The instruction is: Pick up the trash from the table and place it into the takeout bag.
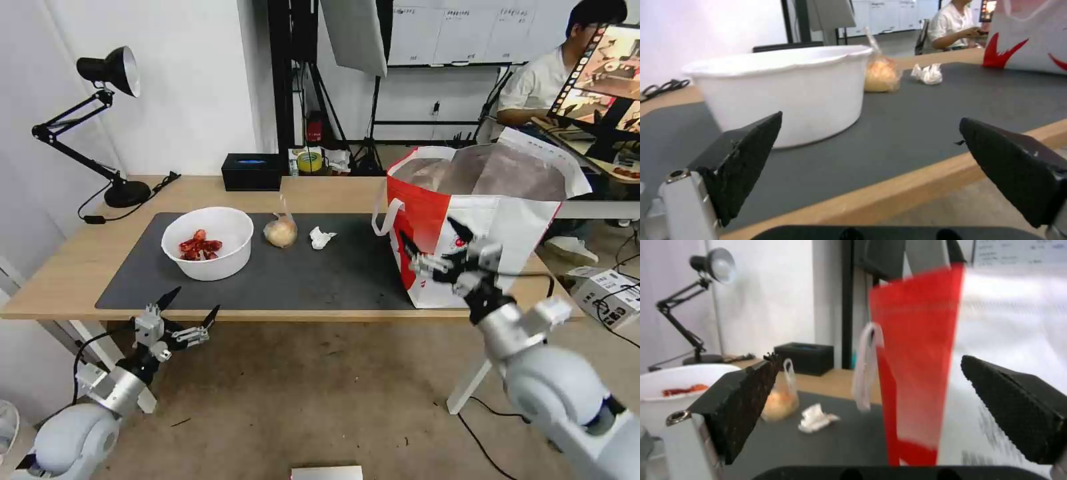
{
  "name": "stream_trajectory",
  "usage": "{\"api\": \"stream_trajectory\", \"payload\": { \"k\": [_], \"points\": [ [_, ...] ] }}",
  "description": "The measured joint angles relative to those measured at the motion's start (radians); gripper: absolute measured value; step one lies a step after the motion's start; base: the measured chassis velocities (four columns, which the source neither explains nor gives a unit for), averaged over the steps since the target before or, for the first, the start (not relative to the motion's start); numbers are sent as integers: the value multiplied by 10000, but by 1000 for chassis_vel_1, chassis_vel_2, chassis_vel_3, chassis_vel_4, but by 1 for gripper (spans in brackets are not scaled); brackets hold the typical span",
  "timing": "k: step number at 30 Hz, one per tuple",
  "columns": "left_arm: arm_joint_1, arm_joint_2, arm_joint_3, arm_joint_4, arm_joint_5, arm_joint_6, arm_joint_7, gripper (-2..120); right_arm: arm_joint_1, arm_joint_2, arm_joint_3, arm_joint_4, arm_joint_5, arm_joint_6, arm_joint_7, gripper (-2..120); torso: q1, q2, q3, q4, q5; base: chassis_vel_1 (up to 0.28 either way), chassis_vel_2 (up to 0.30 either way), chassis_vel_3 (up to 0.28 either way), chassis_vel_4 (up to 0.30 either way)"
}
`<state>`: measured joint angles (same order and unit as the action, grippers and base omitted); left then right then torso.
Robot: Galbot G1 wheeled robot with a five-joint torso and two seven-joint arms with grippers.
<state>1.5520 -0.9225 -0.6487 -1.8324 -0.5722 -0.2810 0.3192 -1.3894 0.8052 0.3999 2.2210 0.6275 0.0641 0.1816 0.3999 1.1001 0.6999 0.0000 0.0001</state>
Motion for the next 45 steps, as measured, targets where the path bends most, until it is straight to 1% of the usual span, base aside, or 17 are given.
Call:
{"api": "stream_trajectory", "payload": {
  "k": [1,2,5,12,14,21,35,43,45],
  "points": [
    [86,-65,-71,37,37,-26,-21,100,-350,143,44,0,-178,105,138,100,0,0,0,0,0,0,0,0,0],
    [86,-65,-71,37,37,-26,-21,100,-350,143,44,0,-178,105,138,100,0,0,0,0,0,0,0,0,0],
    [249,-173,-197,131,171,-45,-287,100,-1208,498,134,-93,-487,349,442,100,0,0,0,-1,-1,0,0,0,0],
    [415,-188,-323,376,346,-12,-392,100,-2033,928,175,-364,-758,578,554,100,0,0,0,-1,-2,0,0,0,0],
    [460,-189,-338,515,396,1,-392,100,-2198,1128,-20,-529,-800,599,554,100,0,0,1,0,-1,0,0,0,0],
    [536,-241,-357,542,402,6,-384,100,-2248,1371,-499,-725,-935,594,553,100,1,-1,1,0,-1,0,0,0,0],
    [570,-464,-278,470,458,9,-347,100,-2216,1353,-711,-841,-910,515,357,100,2,-1,1,-1,-1,0,0,0,0],
    [620,-431,-359,398,456,5,-336,100,-1385,1129,-1337,-798,-543,80,396,100,1,-1,1,0,-1,0,0,0,0],
    [644,-428,-383,353,448,2,-333,100,-879,995,-1603,-825,-464,-64,431,100,2,-1,2,-1,-1,0,0,0,0]
  ]
}}
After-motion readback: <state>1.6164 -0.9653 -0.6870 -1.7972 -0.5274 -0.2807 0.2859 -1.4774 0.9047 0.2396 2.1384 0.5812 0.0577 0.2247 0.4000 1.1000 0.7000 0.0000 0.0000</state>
